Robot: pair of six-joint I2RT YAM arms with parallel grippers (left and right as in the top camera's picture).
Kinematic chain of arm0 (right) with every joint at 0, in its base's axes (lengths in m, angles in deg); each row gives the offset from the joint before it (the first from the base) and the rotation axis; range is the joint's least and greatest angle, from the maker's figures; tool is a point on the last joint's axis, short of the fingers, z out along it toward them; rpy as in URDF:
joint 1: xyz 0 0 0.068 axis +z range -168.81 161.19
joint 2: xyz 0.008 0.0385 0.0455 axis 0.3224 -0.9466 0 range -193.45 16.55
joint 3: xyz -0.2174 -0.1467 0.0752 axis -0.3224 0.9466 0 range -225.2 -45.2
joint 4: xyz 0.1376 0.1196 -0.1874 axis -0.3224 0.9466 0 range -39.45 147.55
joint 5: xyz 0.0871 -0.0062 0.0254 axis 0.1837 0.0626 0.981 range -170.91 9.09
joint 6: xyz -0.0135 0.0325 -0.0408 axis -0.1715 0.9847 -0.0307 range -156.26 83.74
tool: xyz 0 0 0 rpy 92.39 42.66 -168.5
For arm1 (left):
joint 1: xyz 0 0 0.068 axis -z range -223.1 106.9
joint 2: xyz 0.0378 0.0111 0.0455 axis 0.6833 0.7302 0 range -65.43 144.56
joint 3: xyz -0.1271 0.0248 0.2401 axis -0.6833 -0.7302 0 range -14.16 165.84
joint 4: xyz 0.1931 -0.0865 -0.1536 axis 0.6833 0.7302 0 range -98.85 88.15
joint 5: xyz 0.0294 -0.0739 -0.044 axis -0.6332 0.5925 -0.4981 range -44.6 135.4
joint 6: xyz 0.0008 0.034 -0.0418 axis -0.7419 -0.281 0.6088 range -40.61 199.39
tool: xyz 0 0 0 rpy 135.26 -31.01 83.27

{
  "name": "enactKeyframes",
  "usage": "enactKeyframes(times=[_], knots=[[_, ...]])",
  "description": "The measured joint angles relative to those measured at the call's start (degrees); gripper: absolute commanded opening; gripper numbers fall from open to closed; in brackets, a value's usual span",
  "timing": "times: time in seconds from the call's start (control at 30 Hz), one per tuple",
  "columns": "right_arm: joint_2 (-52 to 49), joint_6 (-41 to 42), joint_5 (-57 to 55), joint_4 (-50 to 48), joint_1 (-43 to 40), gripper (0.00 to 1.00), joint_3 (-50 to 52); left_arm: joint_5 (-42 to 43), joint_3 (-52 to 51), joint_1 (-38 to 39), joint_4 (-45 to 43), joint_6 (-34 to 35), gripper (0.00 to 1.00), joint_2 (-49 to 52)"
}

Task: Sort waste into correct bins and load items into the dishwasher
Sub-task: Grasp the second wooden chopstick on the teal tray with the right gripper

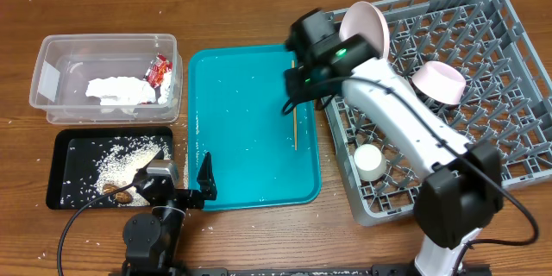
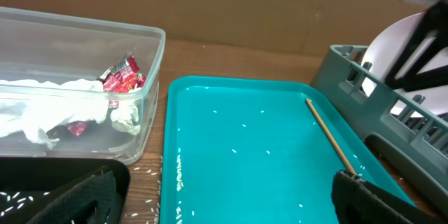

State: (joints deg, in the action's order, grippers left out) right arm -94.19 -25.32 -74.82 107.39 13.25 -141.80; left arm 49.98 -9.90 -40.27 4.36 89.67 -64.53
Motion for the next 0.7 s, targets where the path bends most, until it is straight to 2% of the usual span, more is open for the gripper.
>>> enactKeyframes(times=[0.13, 0.27, 0.4, 0.5, 0.7], knots=[[-6.2, 5.6, -3.3, -4.0, 3.7, 0.42, 2.0, 0.0, 0.0, 0.0, 0.0, 0.0, 1.0, 0.0], [-14.1, 10.0, -5.4, -5.9, 3.9, 0.42, 3.1, 0.0, 0.0, 0.0, 0.0, 0.0, 1.0, 0.0], [-14.4, 13.2, -6.3, -6.0, 3.0, 0.41, 2.7, 0.0, 0.0, 0.0, -0.1, 0.0, 1.0, 0.0], [-14.6, 13.8, -5.5, -5.4, 1.6, 0.29, 3.0, 0.0, 0.0, 0.0, -0.1, 0.0, 1.0, 0.0], [-14.6, 10.5, -4.0, -1.3, 0.6, 0.28, 3.0, 0.0, 0.0, 0.0, -0.1, 0.0, 1.0, 0.0]])
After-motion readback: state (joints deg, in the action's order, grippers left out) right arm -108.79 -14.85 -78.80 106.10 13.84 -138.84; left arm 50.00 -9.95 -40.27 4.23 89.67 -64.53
